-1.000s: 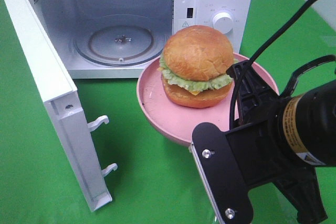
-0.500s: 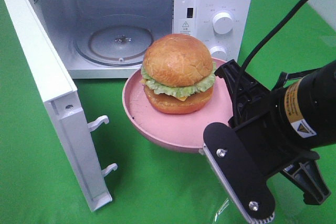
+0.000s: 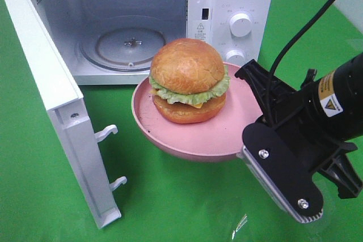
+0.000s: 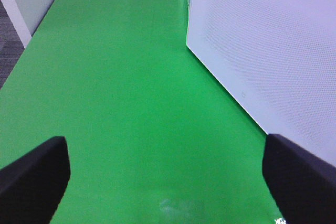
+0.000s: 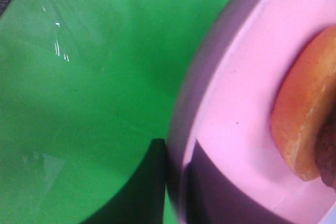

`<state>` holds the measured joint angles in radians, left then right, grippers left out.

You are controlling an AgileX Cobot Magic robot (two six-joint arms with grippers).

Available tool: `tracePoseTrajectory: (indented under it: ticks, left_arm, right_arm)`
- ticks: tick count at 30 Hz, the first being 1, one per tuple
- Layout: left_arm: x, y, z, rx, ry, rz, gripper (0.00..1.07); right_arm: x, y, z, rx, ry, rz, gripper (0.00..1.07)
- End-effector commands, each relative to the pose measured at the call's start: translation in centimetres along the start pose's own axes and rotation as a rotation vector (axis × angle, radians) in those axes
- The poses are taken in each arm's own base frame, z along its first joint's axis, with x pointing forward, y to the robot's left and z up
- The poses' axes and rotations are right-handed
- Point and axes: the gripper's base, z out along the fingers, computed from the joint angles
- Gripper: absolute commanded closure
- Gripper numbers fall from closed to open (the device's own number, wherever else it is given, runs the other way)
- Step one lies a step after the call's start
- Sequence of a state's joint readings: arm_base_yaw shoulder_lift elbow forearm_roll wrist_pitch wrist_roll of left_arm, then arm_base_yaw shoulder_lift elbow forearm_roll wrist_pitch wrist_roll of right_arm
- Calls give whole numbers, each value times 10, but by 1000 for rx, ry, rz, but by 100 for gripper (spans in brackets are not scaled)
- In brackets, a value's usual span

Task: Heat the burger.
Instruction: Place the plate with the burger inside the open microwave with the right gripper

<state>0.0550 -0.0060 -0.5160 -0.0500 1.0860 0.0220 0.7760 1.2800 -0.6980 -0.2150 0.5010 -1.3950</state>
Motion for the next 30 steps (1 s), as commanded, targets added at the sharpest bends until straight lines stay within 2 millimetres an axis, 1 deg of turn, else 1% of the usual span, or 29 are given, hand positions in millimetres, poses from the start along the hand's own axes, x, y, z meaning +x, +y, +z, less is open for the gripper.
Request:
tracePoseTrajectory:
  ticks: [1, 6, 13, 14, 15, 17, 21, 30]
  left_arm:
    - [0, 0, -2, 3, -28, 2, 16]
    - [0, 0, -2, 3, -28, 2, 16]
    - [0, 0, -2, 3, -28, 2, 16]
    - [0, 0, -2, 3, -28, 2, 16]
    - [0, 0, -2, 3, -28, 2, 16]
    - [0, 0, -2, 3, -28, 2, 16]
    - [0, 0, -2, 3, -28, 2, 16]
    - [0, 0, -2, 3, -28, 2, 16]
  right_arm:
    - [10, -6, -3, 66, -13, 5, 107]
    - [15, -7, -3, 72, 20, -27, 107]
    - [15, -9, -1, 92, 20, -23, 107]
    - [14, -10, 3, 95, 17, -24, 107]
    - [14, -10, 3, 95, 17, -24, 107]
    - [11, -13, 11, 111, 2, -20, 107]
    - [10, -16, 18, 129, -6, -6, 107]
    - [9, -27, 27, 175, -18, 34, 107]
